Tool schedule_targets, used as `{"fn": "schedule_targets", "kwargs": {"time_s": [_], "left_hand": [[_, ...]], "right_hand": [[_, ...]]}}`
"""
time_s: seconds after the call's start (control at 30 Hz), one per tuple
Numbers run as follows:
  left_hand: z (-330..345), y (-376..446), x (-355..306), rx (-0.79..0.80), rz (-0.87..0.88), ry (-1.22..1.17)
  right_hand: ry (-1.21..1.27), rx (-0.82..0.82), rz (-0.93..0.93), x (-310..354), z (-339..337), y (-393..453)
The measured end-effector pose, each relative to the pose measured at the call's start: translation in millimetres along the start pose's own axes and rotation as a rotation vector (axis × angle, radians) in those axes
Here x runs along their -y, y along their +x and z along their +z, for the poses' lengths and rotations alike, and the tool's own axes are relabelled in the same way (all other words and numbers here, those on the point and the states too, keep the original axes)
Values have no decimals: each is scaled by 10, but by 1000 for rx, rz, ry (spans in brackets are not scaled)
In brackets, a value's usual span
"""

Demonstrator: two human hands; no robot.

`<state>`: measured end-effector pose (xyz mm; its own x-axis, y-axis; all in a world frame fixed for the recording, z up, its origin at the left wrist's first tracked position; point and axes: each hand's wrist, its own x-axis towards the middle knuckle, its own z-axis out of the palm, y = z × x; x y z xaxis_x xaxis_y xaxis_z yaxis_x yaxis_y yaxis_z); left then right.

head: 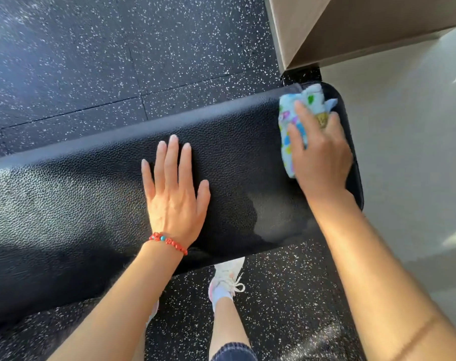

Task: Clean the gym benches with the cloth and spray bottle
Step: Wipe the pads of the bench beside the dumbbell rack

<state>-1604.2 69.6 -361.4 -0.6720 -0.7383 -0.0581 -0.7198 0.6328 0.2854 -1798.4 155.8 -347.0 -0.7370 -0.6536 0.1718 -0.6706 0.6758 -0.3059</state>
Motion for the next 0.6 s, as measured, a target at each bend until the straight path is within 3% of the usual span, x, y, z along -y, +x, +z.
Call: {"fn": "schedule_targets", "kwargs": {"time_s": [0.33, 0.47, 0.6], "left_hand": [[205, 115, -445, 124, 122, 89], [223, 126, -435, 116, 126, 106], [237, 115, -435, 113, 123, 112]], "right_hand": [[77, 70, -20, -244, -230, -700], [68, 67, -5, -246, -175, -300], [107, 55, 153, -312, -12, 285]]}}
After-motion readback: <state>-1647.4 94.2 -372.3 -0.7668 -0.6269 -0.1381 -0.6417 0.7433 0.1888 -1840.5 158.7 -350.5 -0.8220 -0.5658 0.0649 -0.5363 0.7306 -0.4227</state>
